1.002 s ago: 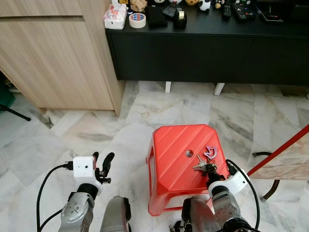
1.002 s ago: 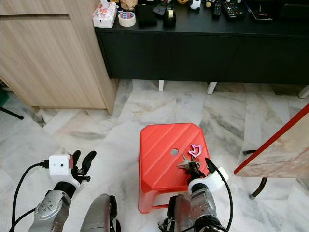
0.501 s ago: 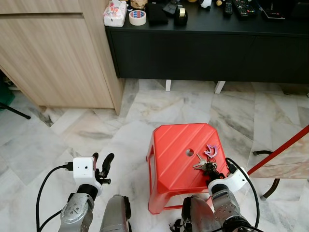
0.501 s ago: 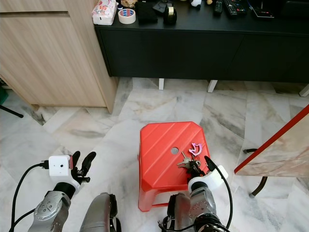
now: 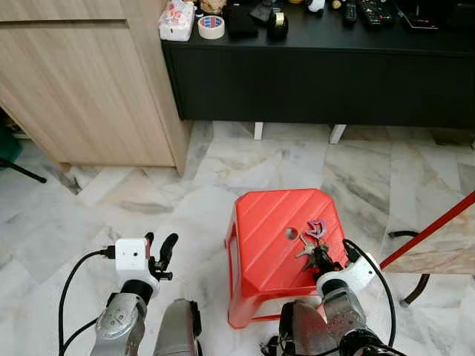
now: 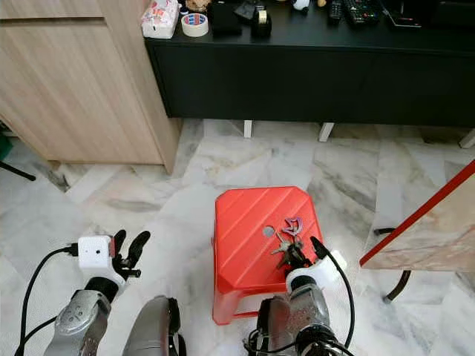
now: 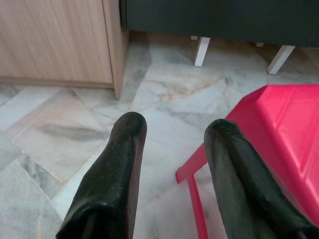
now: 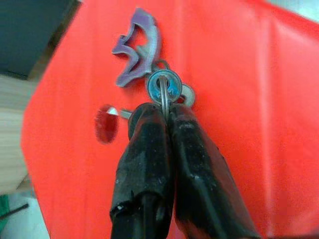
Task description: Hang keys on a hook
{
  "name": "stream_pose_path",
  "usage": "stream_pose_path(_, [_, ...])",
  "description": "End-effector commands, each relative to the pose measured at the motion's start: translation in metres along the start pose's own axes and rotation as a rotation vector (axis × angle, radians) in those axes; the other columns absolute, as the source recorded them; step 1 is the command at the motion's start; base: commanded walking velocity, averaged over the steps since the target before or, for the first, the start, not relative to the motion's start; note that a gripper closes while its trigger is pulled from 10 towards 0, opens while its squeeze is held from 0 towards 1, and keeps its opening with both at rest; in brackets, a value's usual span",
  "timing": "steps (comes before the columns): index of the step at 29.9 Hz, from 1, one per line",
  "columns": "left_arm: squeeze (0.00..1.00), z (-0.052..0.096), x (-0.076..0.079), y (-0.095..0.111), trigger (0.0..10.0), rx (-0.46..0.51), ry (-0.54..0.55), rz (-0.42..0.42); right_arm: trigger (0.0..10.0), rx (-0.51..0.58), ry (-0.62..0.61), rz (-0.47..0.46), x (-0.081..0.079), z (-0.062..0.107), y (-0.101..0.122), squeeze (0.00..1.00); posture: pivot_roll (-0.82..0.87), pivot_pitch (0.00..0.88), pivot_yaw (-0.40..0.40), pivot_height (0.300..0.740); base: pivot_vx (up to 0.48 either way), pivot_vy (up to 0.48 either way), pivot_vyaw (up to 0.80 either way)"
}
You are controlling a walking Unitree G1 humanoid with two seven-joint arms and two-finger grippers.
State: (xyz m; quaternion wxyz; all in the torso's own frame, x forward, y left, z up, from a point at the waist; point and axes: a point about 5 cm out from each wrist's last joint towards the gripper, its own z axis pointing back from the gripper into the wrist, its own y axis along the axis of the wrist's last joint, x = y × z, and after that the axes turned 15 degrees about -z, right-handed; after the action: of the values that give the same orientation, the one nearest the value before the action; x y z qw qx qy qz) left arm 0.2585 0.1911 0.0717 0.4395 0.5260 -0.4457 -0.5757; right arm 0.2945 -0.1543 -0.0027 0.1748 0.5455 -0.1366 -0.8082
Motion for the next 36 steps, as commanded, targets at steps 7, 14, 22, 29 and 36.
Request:
stream_pose_path(7, [0.0, -0.008, 0.0, -0.006, 10.0, -0.025, 0.001, -0.024, 0.0, 0.081, 0.167, 0.13, -0.034, -0.007, 0.009, 0.0, 0.14, 0.161, -0.037, 0.615, 0.0, 0.0, 0.0])
stream_pose_path(14, [0.0, -0.02, 0.0, -0.004, 10.0, -0.009, 0.018, -0.013, 0.0, 0.142, 0.292, 0.262, -0.055, -0.007, 0.019, 0.0, 0.13, 0.1, -0.045, 0.615, 0.0, 0.0, 0.0])
stream_pose_path(22, [0.0, -0.025, 0.001, -0.009, 10.0, -0.015, 0.049, 0.041, 10.0, 0.256, 0.375, 0.507, -0.065, 0.006, 0.027, 0.0, 0.1, 0.0, -0.065, 0.615, 0.0, 0.0, 0.0])
stream_pose_path(29, [0.0, -0.028, 0.011, -0.011, 10.0, -0.005, 0.053, 0.078, 10.0, 0.346, 0.392, 0.597, -0.07, 0.019, 0.038, 0.0, 0.09, 0.0, -0.089, 0.615, 0.0, 0.0, 0.0])
stream_pose_path(36, [0.0, -0.035, 0.009, -0.008, 10.0, 0.015, 0.085, 0.097, 10.0, 0.37, 0.343, 0.608, -0.071, 0.017, 0.051, 0.0, 0.09, 0.0, -0.099, 0.659, 0.0, 0.0, 0.0])
